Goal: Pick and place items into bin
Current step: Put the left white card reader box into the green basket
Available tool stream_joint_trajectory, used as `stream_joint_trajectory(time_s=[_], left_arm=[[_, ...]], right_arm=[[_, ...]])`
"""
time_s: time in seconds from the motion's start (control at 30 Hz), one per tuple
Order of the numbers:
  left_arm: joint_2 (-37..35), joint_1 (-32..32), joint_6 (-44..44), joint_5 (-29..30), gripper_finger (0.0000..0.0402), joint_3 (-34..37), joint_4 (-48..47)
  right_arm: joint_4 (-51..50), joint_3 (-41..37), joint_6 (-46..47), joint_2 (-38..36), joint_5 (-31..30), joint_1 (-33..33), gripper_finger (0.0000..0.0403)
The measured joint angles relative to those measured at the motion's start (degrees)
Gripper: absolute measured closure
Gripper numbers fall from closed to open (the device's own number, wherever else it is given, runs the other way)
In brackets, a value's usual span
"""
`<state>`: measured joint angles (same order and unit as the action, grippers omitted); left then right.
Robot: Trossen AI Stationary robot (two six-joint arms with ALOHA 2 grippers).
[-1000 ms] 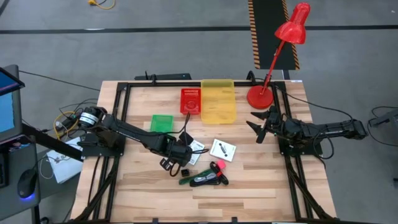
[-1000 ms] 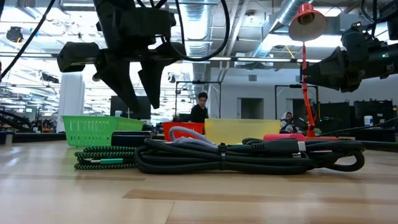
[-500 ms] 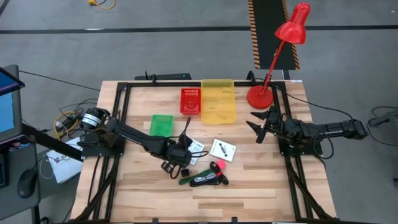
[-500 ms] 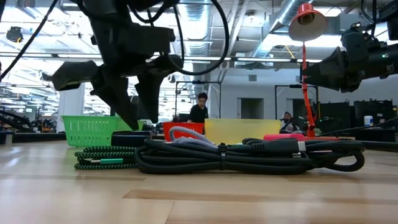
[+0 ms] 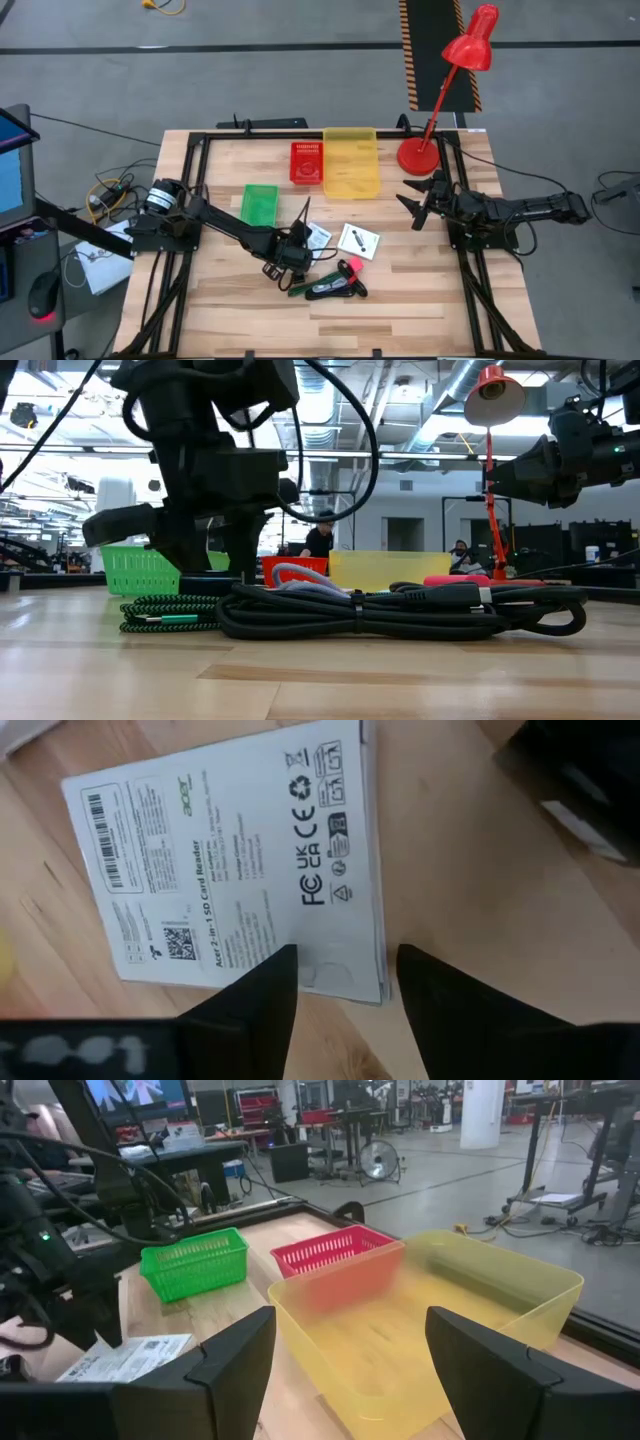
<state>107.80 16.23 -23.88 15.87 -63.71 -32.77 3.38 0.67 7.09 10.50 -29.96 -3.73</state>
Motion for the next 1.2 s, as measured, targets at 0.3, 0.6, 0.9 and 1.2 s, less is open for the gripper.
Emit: stream_joint_trajectory(time_s=[0.3,0.6,0.9,1.2], left_arm=[[1.56,-1.00,0.26,-2.26,0.0252,-0.08,-0.90],[2.88,-1.20,-0.41,-1.34,0.0386,-0.32,-1.18],[3.78,1.30,4.46,8.07,0.0400,-0.51,-2.74],[4.49,5.08,11.39,11.18,0.0401,-5.57,-13.92]], right_arm=[[0.00,-0.02,-0.01,0.00,-0.04,-0.01,0.0148],[0.00,-0.02,0.00,0.00,-0.01,0.00,0.0148],[0.00,-0.02,-0.01,0.00,-0.03,0.00,0.0148],[0.00,-0.02,-0.01,0.00,-0.04,0.00,0.0148]])
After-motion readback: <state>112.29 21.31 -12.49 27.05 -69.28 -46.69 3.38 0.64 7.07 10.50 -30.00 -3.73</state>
